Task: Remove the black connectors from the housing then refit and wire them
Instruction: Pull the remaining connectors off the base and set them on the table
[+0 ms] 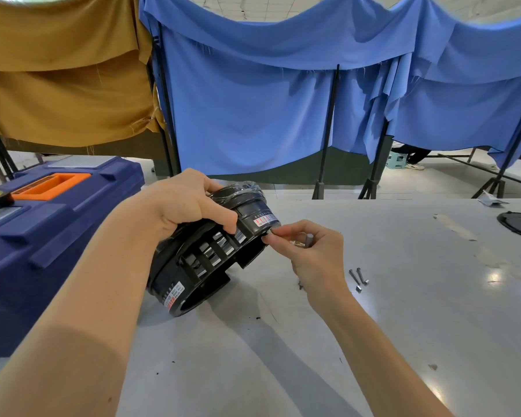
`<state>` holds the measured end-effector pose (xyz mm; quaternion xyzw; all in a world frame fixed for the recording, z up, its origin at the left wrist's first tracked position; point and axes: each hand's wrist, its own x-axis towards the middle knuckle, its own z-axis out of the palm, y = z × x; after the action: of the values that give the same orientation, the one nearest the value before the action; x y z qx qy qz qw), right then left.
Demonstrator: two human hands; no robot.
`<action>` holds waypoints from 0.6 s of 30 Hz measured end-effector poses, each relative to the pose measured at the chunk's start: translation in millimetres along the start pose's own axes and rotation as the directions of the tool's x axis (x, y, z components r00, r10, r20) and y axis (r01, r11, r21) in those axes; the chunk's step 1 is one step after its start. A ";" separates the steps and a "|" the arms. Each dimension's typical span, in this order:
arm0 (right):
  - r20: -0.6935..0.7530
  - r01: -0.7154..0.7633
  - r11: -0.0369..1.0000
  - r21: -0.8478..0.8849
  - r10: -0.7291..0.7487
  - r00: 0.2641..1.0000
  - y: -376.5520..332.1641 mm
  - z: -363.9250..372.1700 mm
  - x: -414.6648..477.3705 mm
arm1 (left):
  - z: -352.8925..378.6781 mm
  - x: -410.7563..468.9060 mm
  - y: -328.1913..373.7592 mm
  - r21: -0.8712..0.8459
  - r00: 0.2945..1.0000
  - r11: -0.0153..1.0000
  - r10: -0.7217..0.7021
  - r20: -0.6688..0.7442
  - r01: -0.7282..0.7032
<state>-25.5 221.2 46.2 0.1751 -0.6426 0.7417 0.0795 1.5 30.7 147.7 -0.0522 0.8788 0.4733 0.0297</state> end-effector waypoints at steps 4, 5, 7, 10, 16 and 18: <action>-0.016 0.010 1.000 0.010 -0.010 1.000 0.5 3.5 -1.2 | -1.0 -0.8 -0.5 -0.004 1.000 1.000 0.004 0.003 -0.004; -0.023 0.010 1.000 0.011 -0.010 1.000 0.6 4.0 -1.4 | -0.8 -0.8 -0.2 -0.001 1.000 1.000 0.004 0.007 -0.004; -0.035 0.011 1.000 0.002 -0.011 0.999 1.1 4.7 -1.6 | 0.3 -0.6 0.6 0.012 1.000 1.000 0.008 0.012 -0.008; -0.064 0.024 1.000 -0.013 -0.024 0.998 1.9 3.9 -1.0 | 1.9 -0.2 1.6 0.031 1.000 0.999 0.008 0.024 -0.009; -0.051 0.028 0.999 -0.032 -0.029 0.998 4.8 2.3 0.7 | 3.3 0.6 2.3 0.050 0.999 0.999 0.013 0.029 -0.015; -0.053 0.034 0.999 -0.035 -0.035 0.998 6.0 1.6 1.9 | 3.9 0.4 2.5 0.053 0.999 0.998 0.013 0.033 -0.014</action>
<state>-29.1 218.4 41.5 0.1650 -0.6498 0.7334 0.1124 0.8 35.2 147.6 -0.0379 0.8909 0.4506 0.0421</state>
